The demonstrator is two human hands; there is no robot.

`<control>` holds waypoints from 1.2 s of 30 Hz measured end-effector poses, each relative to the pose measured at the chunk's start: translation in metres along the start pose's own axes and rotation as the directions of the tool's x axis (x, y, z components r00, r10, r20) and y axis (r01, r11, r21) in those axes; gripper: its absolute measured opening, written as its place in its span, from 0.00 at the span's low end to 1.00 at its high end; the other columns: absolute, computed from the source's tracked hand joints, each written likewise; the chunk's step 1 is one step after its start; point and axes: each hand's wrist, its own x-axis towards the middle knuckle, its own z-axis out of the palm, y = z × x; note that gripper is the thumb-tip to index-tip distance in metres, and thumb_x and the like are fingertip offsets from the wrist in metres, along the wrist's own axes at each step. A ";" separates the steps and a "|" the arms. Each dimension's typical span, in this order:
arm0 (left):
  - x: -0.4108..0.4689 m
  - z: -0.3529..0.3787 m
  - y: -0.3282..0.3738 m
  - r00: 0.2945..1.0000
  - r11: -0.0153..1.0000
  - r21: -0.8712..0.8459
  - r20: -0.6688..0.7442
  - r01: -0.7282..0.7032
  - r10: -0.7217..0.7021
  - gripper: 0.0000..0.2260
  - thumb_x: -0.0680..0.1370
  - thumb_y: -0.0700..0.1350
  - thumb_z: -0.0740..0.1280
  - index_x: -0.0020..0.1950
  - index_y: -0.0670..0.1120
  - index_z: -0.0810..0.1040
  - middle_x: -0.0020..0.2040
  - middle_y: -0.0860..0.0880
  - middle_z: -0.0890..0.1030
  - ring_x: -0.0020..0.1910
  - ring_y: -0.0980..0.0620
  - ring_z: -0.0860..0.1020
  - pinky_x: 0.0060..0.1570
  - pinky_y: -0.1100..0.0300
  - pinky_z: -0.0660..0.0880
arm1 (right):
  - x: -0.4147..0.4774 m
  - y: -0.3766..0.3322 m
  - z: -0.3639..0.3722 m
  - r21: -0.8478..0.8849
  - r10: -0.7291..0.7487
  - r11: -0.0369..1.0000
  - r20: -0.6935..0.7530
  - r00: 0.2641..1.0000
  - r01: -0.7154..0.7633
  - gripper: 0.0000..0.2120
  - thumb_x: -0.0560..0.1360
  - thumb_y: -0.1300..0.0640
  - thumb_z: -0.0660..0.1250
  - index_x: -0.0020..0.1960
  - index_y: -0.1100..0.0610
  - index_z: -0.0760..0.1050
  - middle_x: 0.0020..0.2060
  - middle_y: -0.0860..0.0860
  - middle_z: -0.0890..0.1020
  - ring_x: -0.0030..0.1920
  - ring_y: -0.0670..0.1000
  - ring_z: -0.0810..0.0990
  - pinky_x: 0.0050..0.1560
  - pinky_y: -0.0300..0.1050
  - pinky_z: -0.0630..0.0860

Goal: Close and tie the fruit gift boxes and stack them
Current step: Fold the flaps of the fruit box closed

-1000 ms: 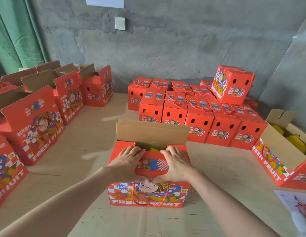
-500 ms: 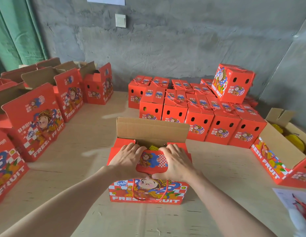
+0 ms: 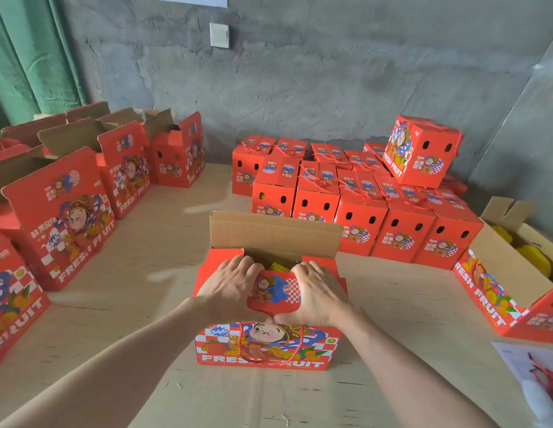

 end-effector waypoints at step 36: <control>0.005 -0.043 -0.008 0.817 0.827 -0.403 -0.261 0.392 -0.514 0.16 0.81 0.51 0.56 0.53 0.41 0.77 0.51 0.39 0.80 0.50 0.38 0.76 0.47 0.50 0.71 | -0.012 -0.006 -0.022 0.303 0.413 0.902 -0.392 0.822 -0.309 0.18 0.80 0.46 0.56 0.47 0.57 0.77 0.39 0.54 0.82 0.41 0.55 0.80 0.50 0.48 0.71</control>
